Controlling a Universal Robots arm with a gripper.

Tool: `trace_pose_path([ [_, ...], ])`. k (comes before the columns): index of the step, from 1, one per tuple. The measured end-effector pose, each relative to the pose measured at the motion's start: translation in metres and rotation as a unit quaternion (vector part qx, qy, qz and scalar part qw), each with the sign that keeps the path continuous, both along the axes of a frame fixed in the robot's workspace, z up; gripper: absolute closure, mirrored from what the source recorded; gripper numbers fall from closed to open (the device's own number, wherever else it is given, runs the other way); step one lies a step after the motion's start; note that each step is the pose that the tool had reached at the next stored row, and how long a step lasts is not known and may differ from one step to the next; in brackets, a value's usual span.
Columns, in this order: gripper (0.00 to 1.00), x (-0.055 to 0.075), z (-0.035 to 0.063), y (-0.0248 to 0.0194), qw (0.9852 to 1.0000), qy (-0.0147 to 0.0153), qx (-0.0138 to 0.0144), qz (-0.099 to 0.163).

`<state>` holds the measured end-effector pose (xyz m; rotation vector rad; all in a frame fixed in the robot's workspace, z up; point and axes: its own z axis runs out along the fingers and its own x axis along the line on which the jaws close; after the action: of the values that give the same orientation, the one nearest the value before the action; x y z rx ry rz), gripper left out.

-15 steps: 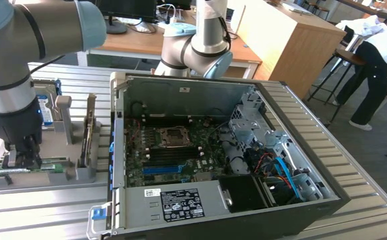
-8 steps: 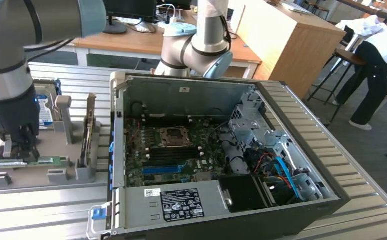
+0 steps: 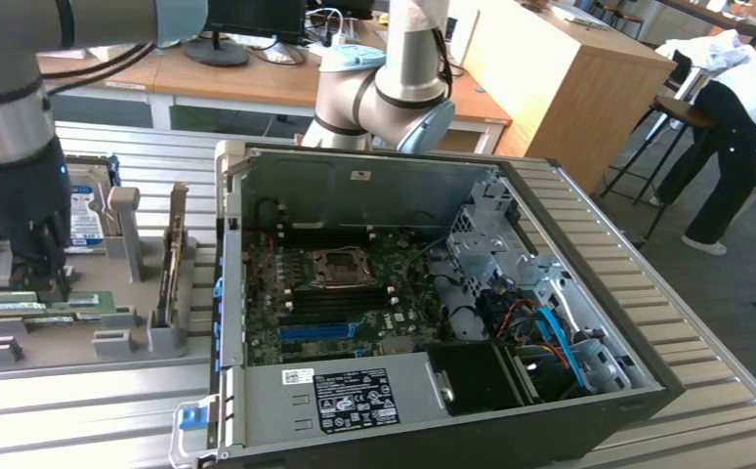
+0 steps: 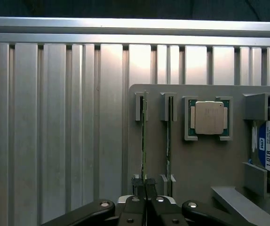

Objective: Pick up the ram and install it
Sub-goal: 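Pick up the ram and move it above insertion slot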

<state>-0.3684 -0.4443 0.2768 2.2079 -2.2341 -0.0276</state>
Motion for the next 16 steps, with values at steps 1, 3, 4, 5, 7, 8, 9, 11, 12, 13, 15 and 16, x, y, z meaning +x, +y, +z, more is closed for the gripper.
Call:
trace_pose_path([
  [1, 0.89, 0.000, 0.0029, 0.0000, 1.0000, 0.0000, -0.0011, 0.000],
  [3, 0.89, 0.000, 0.0085, 0.0000, 1.0000, 0.0002, -0.0041, 0.000],
  [4, 0.89, 0.000, 0.0110, 0.0000, 1.0000, 0.0002, -0.0054, 0.000],
  [5, 0.89, 0.000, 0.0135, 0.0000, 1.0000, 0.0003, -0.0067, 0.000],
  [7, 0.89, 0.000, 0.0188, 0.0000, 1.0000, 0.0003, -0.0086, 0.000],
  [8, 0.89, 0.000, 0.0216, 0.0000, 1.0000, 0.0003, -0.0094, 0.000],
  [9, 0.89, 0.000, 0.0246, 0.0000, 0.9999, 0.0003, -0.0101, 0.000],
  [11, 0.89, 0.000, 0.0306, 0.0000, 0.9999, 0.0004, -0.0111, 0.000],
  [12, 0.89, 0.001, 0.0336, 0.0000, 0.9999, 0.0004, -0.0115, 0.000],
  [13, 0.89, 0.001, 0.0368, 0.0000, 0.9999, 0.0004, -0.0117, 0.000],
  [15, 0.89, 0.001, 0.0434, 0.0000, 0.9999, 0.0004, -0.0123, 0.000],
  [16, 0.89, 0.001, 0.0469, 0.0000, 0.9999, 0.0004, -0.0126, 0.000],
])
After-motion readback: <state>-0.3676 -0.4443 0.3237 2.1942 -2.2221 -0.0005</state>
